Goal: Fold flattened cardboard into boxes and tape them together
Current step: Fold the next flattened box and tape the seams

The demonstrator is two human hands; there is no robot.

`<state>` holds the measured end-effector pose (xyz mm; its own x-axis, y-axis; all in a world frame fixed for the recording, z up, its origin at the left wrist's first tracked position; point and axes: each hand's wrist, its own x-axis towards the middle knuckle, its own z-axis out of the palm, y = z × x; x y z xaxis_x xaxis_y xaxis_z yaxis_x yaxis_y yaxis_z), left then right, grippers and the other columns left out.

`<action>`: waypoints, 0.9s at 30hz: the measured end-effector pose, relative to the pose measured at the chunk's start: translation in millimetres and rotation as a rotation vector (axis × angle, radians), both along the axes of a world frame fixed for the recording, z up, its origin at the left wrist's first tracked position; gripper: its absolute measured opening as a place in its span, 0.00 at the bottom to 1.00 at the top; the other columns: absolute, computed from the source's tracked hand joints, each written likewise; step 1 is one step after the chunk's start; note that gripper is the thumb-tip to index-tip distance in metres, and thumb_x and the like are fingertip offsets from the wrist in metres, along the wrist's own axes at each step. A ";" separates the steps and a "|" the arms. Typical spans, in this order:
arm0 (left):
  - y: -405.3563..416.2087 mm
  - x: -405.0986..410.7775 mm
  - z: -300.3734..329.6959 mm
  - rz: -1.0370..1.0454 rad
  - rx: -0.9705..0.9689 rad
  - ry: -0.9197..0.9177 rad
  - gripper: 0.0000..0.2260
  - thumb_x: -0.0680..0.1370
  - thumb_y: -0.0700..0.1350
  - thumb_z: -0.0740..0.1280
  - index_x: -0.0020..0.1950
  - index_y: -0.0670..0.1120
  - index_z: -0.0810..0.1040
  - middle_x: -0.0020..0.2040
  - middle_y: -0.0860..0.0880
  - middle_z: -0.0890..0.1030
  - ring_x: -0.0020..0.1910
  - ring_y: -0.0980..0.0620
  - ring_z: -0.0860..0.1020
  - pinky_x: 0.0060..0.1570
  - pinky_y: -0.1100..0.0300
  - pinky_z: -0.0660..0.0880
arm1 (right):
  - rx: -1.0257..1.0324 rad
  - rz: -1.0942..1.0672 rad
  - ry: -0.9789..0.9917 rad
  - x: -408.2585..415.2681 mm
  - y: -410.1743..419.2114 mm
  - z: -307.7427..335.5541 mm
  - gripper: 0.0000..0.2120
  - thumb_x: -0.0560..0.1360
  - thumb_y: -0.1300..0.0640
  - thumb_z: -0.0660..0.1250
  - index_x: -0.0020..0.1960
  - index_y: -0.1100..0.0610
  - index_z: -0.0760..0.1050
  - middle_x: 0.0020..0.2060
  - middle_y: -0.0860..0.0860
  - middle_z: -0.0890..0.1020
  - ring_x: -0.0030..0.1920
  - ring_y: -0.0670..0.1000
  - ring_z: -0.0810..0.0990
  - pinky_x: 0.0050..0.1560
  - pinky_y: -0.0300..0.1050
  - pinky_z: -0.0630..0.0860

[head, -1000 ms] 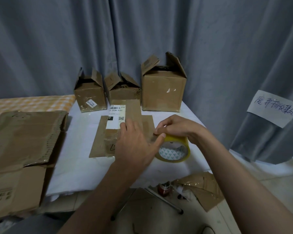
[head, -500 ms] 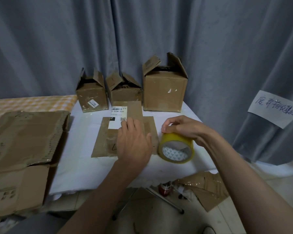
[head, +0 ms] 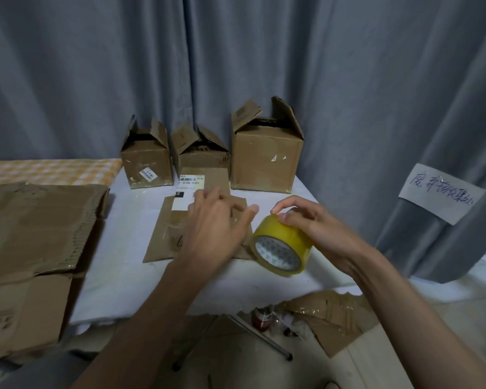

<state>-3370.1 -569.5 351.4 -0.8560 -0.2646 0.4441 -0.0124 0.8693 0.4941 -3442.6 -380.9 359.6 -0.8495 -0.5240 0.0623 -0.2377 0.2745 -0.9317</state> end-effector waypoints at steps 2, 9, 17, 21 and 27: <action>4.9 4.2 6.3 -0.085 0.133 0.031 0.10 0.75 0.63 0.66 0.41 0.60 0.82 0.39 0.63 0.76 0.51 0.53 0.73 0.52 0.53 0.67 | -0.045 -0.010 0.023 4.5 0.2 1.0 0.06 0.79 0.55 0.68 0.50 0.46 0.82 0.45 0.59 0.76 0.46 0.48 0.76 0.50 0.45 0.71; 9.9 2.1 8.4 -0.120 0.406 0.064 0.06 0.70 0.45 0.78 0.36 0.54 0.84 0.31 0.58 0.82 0.31 0.62 0.77 0.40 0.64 0.76 | -0.090 0.038 0.001 9.5 2.4 -2.1 0.16 0.78 0.59 0.69 0.61 0.42 0.79 0.40 0.53 0.78 0.46 0.45 0.78 0.56 0.42 0.72; 20.7 5.4 7.9 -0.039 0.154 0.181 0.02 0.72 0.46 0.76 0.40 0.51 0.85 0.37 0.57 0.81 0.46 0.54 0.75 0.56 0.51 0.69 | -0.042 -0.091 0.037 8.7 -6.1 -12.5 0.18 0.76 0.64 0.72 0.61 0.49 0.75 0.34 0.50 0.73 0.38 0.49 0.73 0.44 0.45 0.71; 31.0 8.2 5.2 -0.120 0.042 0.246 0.02 0.72 0.48 0.76 0.41 0.52 0.85 0.39 0.58 0.82 0.45 0.57 0.71 0.51 0.56 0.61 | 0.031 -0.173 0.192 6.5 -6.1 -17.2 0.12 0.76 0.62 0.72 0.53 0.48 0.75 0.33 0.52 0.73 0.36 0.48 0.70 0.40 0.47 0.70; 19.7 9.6 15.7 -0.105 0.320 0.250 0.02 0.71 0.50 0.77 0.39 0.55 0.86 0.34 0.64 0.80 0.41 0.62 0.77 0.47 0.62 0.72 | -0.059 -0.061 0.226 4.6 2.6 -11.1 0.08 0.76 0.62 0.71 0.47 0.52 0.73 0.36 0.52 0.72 0.38 0.50 0.70 0.40 0.45 0.69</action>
<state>-3360.4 -549.8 367.2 -0.7620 -0.3401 0.5511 0.2227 0.6615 0.7161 -3438.0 -378.2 348.5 -0.8404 -0.4621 0.2833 -0.4267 0.2417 -0.8715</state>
